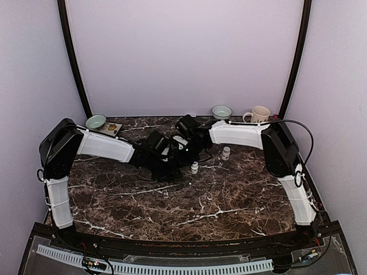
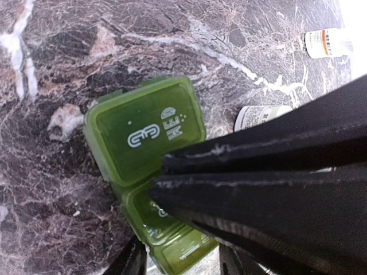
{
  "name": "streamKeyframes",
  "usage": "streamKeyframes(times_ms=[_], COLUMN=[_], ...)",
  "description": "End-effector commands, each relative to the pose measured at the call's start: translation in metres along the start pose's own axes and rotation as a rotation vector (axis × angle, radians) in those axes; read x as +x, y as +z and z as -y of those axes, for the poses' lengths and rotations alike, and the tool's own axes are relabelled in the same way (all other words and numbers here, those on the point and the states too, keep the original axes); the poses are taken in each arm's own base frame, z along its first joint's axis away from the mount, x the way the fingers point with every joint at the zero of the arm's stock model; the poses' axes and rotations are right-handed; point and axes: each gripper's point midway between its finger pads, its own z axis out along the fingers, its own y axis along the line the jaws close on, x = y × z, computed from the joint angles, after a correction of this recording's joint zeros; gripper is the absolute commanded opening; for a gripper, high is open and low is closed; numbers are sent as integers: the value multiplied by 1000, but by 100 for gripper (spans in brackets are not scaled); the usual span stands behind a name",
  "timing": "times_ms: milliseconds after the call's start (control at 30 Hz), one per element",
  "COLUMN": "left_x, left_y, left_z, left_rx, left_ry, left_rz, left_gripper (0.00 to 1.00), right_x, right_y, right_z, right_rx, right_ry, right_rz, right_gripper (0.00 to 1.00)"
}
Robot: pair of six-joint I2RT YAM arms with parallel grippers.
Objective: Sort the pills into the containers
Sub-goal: Close the lid of the pill container.
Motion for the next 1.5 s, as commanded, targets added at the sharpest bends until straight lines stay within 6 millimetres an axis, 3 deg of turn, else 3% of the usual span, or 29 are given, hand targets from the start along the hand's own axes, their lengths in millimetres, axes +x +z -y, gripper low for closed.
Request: streamKeyframes(times_ms=[0,367,1067,1467], left_x=[27,45,64,56], left_y=[17,28,31,18], left_z=[-42,-63,-91,-76], left_rx=[-162,-237,-304,-253], left_ry=[-28,-43,-51,-24], left_rz=[-86,-147,-174,-143], left_gripper=[43,40,34,52], right_x=[30,34,33,14], right_y=[13,12,13,-3], right_z=[20,20,17,7], right_rx=[51,51,52,39], right_ry=[26,31,25,8], right_rz=[-95,-102,-102,-47], right_gripper=[6,6,6,18])
